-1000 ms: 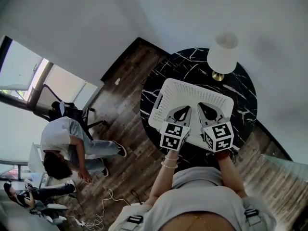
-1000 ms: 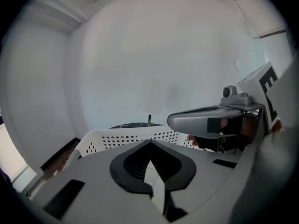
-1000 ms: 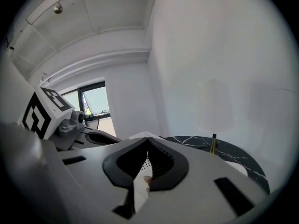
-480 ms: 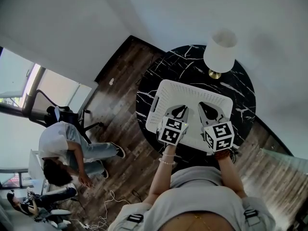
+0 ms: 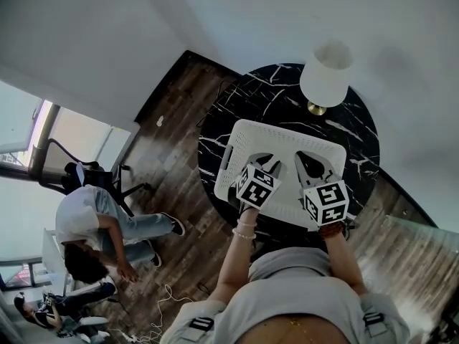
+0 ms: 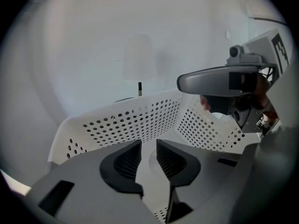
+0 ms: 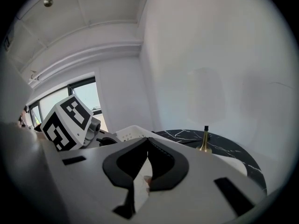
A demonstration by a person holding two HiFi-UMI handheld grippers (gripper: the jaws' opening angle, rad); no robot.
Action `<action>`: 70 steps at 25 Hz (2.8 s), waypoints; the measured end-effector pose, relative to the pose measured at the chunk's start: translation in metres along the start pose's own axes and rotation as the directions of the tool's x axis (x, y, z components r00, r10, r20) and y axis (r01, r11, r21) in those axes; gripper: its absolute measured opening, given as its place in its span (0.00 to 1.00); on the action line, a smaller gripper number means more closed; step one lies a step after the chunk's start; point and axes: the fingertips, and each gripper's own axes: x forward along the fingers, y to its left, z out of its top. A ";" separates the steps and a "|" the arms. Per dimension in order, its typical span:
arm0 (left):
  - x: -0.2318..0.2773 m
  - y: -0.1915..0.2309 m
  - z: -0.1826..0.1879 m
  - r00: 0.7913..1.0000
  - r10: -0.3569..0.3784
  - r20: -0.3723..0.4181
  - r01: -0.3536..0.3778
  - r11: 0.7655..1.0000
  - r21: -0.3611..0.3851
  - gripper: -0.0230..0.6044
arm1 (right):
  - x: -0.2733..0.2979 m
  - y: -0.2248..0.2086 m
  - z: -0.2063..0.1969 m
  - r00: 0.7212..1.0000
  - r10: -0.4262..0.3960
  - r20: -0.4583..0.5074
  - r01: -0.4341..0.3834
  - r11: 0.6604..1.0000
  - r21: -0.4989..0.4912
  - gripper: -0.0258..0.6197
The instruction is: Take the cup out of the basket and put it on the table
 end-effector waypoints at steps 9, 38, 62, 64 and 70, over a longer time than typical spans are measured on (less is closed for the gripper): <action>0.030 -0.006 -0.027 0.979 -0.097 -0.181 0.116 0.989 0.096 0.26 | 0.007 -0.006 -0.006 1.000 -0.010 -0.017 0.010 1.000 0.012 0.06; 0.075 -0.020 -0.064 0.928 -0.242 -0.283 0.261 0.965 0.029 0.19 | 0.018 -0.011 -0.013 0.999 -0.001 -0.045 0.003 0.999 0.046 0.06; 0.070 -0.024 -0.057 0.939 -0.261 -0.224 0.258 0.965 -0.044 0.11 | 0.005 -0.013 -0.007 1.000 -0.011 -0.015 0.012 0.999 0.051 0.06; 0.069 -0.026 -0.054 0.941 -0.269 -0.206 0.263 0.963 -0.056 0.11 | 0.004 -0.014 -0.006 1.000 -0.013 -0.011 0.014 0.998 0.054 0.06; 0.061 -0.025 -0.038 0.955 -0.247 -0.165 0.241 0.969 -0.051 0.11 | -0.001 -0.014 -0.001 1.000 -0.016 0.010 0.015 0.998 0.059 0.06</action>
